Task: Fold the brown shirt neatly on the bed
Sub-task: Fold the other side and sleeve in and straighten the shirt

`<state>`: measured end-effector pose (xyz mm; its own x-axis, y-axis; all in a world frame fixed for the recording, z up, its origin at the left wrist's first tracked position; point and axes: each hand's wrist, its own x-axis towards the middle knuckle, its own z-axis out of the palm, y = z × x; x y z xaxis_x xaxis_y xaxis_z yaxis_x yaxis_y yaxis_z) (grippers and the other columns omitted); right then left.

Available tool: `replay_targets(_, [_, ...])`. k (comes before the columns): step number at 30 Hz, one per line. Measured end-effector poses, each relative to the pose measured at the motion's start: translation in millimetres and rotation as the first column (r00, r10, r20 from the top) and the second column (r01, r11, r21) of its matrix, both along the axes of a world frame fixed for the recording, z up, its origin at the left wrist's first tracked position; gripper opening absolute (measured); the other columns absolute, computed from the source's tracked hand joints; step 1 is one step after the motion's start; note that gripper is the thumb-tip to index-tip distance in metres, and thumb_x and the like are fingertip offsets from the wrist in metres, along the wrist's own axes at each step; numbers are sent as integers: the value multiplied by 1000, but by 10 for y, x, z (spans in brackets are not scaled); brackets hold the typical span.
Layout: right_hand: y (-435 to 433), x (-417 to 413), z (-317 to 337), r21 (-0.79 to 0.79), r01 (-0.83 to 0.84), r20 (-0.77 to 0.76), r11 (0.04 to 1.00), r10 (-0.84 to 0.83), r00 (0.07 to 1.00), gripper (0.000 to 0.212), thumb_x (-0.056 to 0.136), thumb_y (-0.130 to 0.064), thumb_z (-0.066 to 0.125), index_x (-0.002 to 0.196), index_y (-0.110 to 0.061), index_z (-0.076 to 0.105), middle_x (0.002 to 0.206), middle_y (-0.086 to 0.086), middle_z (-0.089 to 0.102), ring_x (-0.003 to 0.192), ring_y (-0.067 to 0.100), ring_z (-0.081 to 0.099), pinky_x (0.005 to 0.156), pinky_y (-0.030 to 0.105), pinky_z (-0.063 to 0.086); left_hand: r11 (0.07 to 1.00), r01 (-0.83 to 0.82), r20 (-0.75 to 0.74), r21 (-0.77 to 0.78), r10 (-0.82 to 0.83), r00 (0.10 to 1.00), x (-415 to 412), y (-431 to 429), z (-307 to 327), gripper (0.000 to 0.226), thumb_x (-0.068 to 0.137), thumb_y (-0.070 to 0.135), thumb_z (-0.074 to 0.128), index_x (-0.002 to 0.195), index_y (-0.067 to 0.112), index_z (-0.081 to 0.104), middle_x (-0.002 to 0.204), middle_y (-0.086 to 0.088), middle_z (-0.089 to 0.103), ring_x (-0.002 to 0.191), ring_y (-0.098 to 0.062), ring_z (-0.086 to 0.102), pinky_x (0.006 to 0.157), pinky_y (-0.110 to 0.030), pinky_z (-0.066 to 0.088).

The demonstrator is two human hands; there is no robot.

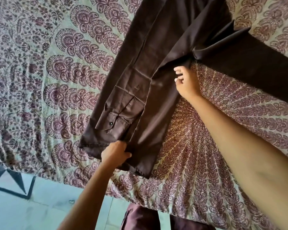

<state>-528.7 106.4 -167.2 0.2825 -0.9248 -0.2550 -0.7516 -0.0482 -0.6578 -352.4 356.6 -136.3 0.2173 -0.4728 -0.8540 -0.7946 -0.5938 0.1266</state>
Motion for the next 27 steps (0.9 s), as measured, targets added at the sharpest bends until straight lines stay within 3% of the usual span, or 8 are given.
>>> replay_targets(3, [-76,107,42,-149,-298,-228,943,261,938,62,83,4,48,138,-21,37,146,7,32,106,33,57,81,43,49,1000,-2,-13,-20,2,1000,32,3,11,37,80,32,67,66,18,36,80,-8,55,91,-31,62,69,-34,45])
replay_targets(7, [-256,317,51,-5,-496,-423,869,447,788,64,86,0,48,141,-31,32,155,7,10,116,35,50,85,42,47,1000,-28,-118,-8,27,993,25,12,-6,46,83,28,67,57,18,31,64,-3,45,89,-33,61,64,-31,39])
replay_targets(10, [-372,355,87,-83,-405,-464,911,324,824,23,89,-9,51,110,-15,54,140,15,30,109,38,50,84,44,46,999,-27,-174,32,33,984,36,25,-34,47,83,29,68,54,17,33,63,-5,42,89,-35,61,62,-26,32])
replay_targets(13, [-433,339,167,-134,-414,-461,900,313,830,8,89,-12,51,97,-9,53,124,18,38,101,37,52,74,39,44,994,11,-134,111,4,991,100,14,-46,38,83,36,66,59,15,46,77,-9,53,92,-31,63,69,-28,42])
replay_targets(15, [-416,350,190,-125,-454,-457,882,355,815,13,89,-17,51,99,-9,53,120,17,41,99,36,52,68,35,37,991,19,-40,130,-14,999,181,-27,-48,30,81,42,66,83,13,63,94,-10,63,99,-29,62,79,-35,49])
replay_targets(19, [-340,409,134,-79,-342,-470,937,267,841,34,89,-23,53,121,-14,46,123,18,44,106,38,52,75,39,43,986,40,162,161,-66,985,219,-89,-36,54,77,52,66,115,15,58,117,-7,62,108,-27,60,85,-35,48])
replay_targets(23, [-15,379,-25,-133,-259,-419,957,182,890,67,87,-25,55,144,-12,23,129,21,45,109,39,51,86,46,44,983,107,252,147,-142,957,148,-90,-14,52,80,51,64,116,14,57,116,-7,63,108,-26,61,82,-32,47])
replay_targets(27, [833,138,-181,-291,-201,-310,935,106,945,61,92,-34,45,144,-8,26,148,18,31,134,32,33,110,45,29,980,37,89,198,-55,995,177,-32,-44,52,79,50,65,113,11,56,115,-9,63,105,-29,61,87,-38,51])
